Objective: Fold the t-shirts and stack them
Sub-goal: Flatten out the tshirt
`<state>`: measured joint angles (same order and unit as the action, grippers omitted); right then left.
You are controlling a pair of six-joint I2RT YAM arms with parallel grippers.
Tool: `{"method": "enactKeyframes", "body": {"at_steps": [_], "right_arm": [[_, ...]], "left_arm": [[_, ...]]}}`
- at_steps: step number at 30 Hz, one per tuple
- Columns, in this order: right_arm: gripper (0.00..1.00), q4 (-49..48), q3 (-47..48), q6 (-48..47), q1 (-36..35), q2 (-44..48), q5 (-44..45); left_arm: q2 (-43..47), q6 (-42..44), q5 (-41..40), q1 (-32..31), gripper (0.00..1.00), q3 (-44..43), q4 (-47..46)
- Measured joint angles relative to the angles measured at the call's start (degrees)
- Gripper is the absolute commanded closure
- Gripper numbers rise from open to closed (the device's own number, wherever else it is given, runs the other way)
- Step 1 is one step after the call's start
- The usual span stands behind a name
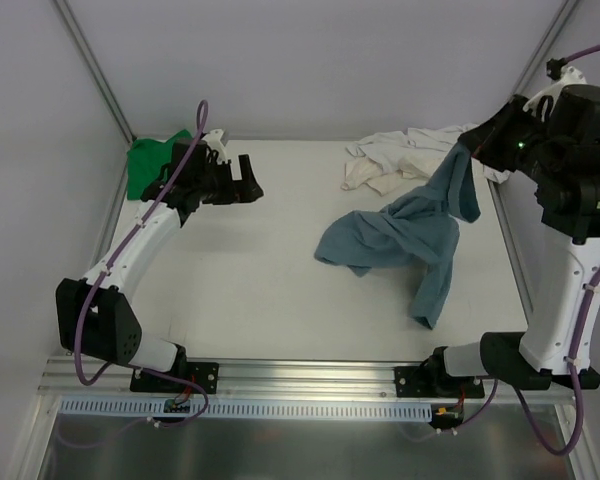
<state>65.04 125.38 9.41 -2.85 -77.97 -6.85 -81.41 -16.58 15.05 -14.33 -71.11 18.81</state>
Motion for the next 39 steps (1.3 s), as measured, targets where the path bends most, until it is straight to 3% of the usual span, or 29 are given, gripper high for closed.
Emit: {"method": "enactKeyframes", "body": {"at_steps": [4, 12, 17, 22, 28, 31, 36, 39], "right_arm": [[1.00, -1.86, 9.90, 0.85, 0.09, -2.34, -5.42], [1.00, -4.83, 10.64, 4.09, 0.87, -1.20, -12.57], [1.00, -5.05, 7.76, 5.03, 1.22, 0.48, -13.46], [1.00, -5.99, 1.16, 5.53, 1.27, 4.31, -13.57], [1.00, -8.07, -6.23, 5.07, 1.88, 4.83, -12.00], [1.00, -11.43, -6.62, 5.40, 2.14, 0.13, -13.33], [1.00, -18.62, 9.73, 7.61, 2.54, -18.12, -17.25], [1.00, -23.87, 11.23, 10.93, 3.26, -21.70, -19.82]], "left_arm": [[-2.27, -0.26, 1.03, 0.00, 0.01, -0.85, -0.83], [-6.12, -4.83, 9.44, 0.00, 0.01, -5.29, -7.89], [-13.29, -16.96, 19.85, -0.09, 0.01, -8.48, -21.59], [-27.61, -26.16, 33.11, -2.36, 0.02, -16.55, -25.05], [-30.64, -33.62, 40.28, -4.74, 0.01, -10.88, -27.41], [-30.05, -33.14, 41.35, -4.70, 0.01, -11.21, -27.06], [-28.44, -32.48, 41.83, -4.37, 0.01, -11.91, -26.75], [-27.30, -36.44, 42.73, -4.33, 0.01, -9.79, -32.54]]}}
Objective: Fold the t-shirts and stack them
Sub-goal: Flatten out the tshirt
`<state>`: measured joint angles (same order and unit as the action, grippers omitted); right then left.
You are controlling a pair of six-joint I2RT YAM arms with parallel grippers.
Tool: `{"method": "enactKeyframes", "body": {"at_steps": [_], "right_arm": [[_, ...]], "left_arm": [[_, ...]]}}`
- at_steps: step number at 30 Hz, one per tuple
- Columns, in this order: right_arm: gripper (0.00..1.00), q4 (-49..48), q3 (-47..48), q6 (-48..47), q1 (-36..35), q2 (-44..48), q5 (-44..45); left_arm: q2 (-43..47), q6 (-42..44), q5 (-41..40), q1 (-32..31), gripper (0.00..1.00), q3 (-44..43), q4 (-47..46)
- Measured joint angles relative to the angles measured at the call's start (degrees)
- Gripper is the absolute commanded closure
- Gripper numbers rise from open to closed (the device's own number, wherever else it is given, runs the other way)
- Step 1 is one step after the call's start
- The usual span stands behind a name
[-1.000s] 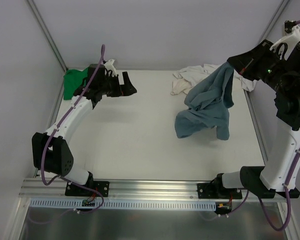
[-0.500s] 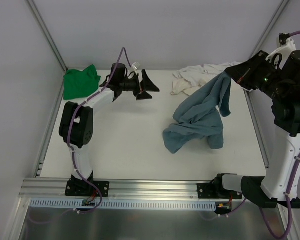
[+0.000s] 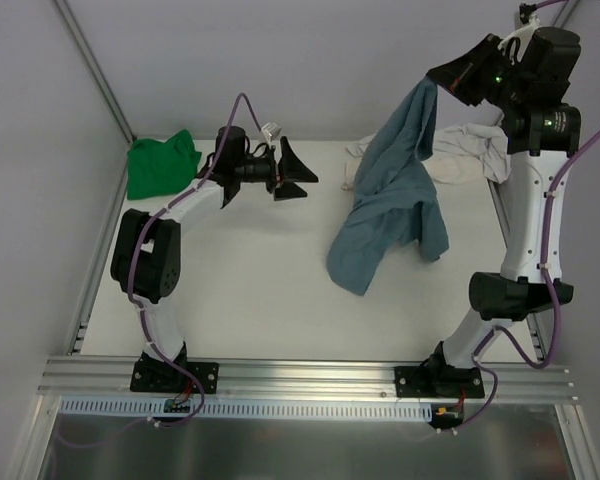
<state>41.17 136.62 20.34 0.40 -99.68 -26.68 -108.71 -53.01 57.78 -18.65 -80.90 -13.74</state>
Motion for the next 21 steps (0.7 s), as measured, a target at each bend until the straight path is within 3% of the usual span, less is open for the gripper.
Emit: {"method": "enactKeyframes", "body": {"at_steps": [6, 11, 21], "right_arm": [[1.00, -4.96, -0.50, 2.75, 0.96, 2.01, -2.47], [1.00, -0.74, -1.01, -2.36, 3.21, 9.92, -0.85], [1.00, 12.20, -21.46, -15.26, 4.76, 31.85, 10.64]], "left_arm": [[0.76, -5.88, 0.83, -0.13, 0.01, 5.01, -7.37], [0.76, -6.54, 1.16, -0.28, 0.01, 5.14, -8.35], [0.63, -6.58, 1.27, -2.05, 0.01, 4.72, -8.20]]}}
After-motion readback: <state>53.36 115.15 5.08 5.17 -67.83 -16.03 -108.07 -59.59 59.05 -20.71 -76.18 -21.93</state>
